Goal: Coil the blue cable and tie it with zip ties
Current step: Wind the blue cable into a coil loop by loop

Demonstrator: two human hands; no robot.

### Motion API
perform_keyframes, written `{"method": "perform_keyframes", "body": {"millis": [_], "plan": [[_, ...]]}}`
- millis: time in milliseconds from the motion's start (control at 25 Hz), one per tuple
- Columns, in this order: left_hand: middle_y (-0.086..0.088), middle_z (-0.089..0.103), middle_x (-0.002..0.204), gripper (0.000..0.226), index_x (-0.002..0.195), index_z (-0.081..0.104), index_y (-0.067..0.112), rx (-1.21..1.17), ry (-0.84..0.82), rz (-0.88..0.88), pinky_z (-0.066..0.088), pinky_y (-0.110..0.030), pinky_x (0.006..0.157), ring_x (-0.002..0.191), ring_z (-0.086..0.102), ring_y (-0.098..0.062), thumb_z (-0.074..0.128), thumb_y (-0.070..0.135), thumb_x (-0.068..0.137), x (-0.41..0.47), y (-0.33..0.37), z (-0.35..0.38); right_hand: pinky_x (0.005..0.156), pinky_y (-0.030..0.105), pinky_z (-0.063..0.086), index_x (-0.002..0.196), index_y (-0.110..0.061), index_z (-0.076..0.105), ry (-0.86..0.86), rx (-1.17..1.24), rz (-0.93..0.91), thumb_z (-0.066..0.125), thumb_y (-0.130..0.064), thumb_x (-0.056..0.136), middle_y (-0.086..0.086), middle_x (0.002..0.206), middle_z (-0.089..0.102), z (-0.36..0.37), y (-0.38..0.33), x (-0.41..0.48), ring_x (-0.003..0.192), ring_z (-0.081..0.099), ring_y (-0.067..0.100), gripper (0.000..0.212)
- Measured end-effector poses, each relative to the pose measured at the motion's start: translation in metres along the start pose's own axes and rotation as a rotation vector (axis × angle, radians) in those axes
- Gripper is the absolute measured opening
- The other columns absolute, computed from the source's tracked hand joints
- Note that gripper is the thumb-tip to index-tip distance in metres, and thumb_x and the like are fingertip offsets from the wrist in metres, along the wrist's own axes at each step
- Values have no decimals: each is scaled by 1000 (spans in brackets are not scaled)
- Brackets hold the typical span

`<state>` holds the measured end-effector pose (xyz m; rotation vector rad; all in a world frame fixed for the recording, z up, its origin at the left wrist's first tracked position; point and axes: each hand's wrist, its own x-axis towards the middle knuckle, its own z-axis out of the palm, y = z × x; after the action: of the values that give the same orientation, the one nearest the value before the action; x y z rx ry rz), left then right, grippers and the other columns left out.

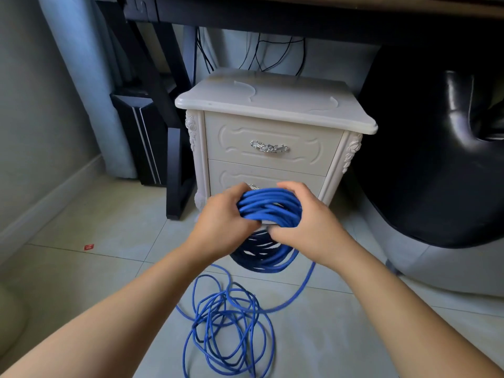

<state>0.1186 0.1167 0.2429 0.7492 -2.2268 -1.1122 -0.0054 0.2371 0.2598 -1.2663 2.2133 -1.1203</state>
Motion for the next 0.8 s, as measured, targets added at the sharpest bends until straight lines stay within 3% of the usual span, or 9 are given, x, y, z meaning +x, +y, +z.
{"method": "perform_keyframes", "body": {"millis": [120,280,400,520,640,720,800], "plan": [[4,57,61,20,90,63,13,-329,72,-175,40,-24,51,55,51,-13,69,0,76,7,0,-10,86,27,51,116,-34,55,-70,464,109,83,-18,73,-16,98,70,6,8,0,93,67,3,54],[-4,54,60,18,90,62,12,-602,140,-293,38,-29,54,59,51,-19,64,-3,80,6,5,-6,96,40,51,120,-20,58,110,905,138,80,-19,67,0,107,70,26,8,5,108,67,23,58],[-4,56,58,12,88,59,12,-798,240,-389,39,-40,67,70,46,-29,61,1,82,9,5,-3,90,43,55,118,-24,57,149,944,158,80,-18,64,5,101,65,45,3,4,101,67,25,59],[-14,61,71,21,98,61,11,-904,157,-415,48,-50,77,76,49,-44,65,8,78,8,1,2,95,52,53,118,-20,57,218,1015,213,80,-13,65,20,105,67,55,-1,3,101,69,33,58],[-16,61,79,25,102,58,9,-892,15,-406,45,-47,82,77,53,-34,67,10,78,1,4,5,95,52,52,109,-6,58,283,1000,268,64,8,77,18,87,65,42,1,8,84,70,30,35],[-16,69,94,38,109,59,10,-730,-84,-383,51,-46,89,85,64,-35,73,15,75,-1,5,1,85,47,53,99,-10,59,316,945,264,56,15,76,5,74,56,33,3,11,70,63,24,34],[-6,71,111,53,123,55,21,-663,-125,-339,54,-39,93,99,70,-22,79,13,77,1,4,-4,74,44,53,87,-17,57,341,760,217,58,13,71,-2,68,51,25,4,12,68,55,21,34]]}}
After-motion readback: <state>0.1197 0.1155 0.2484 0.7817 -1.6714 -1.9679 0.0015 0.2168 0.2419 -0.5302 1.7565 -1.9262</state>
